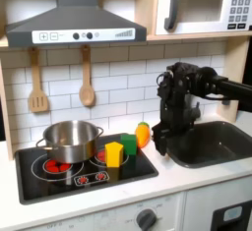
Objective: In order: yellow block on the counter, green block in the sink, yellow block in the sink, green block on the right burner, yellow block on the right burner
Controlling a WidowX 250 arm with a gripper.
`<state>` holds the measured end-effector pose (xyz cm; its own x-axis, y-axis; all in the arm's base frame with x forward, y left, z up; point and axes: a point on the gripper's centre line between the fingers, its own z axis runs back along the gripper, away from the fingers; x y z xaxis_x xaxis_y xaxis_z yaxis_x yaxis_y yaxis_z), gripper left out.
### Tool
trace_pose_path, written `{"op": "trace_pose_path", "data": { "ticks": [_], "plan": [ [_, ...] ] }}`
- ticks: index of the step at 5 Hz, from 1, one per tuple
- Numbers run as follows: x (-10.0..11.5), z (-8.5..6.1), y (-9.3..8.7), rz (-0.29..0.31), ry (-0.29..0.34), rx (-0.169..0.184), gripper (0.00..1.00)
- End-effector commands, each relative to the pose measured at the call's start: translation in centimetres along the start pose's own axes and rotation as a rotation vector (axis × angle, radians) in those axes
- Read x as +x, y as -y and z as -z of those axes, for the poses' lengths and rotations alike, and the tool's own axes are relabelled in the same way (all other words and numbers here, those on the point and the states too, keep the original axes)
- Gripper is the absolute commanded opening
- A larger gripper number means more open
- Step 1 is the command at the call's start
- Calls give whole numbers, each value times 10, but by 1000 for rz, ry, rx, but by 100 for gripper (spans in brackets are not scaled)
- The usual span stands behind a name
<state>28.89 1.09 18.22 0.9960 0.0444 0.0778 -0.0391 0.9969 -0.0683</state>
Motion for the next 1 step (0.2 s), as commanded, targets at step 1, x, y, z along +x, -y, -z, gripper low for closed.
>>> {"op": "trace_pose_path", "data": {
  "ticks": [1],
  "plan": [
    [0, 0, 0, 0, -2, 0, 100]
  ]
}}
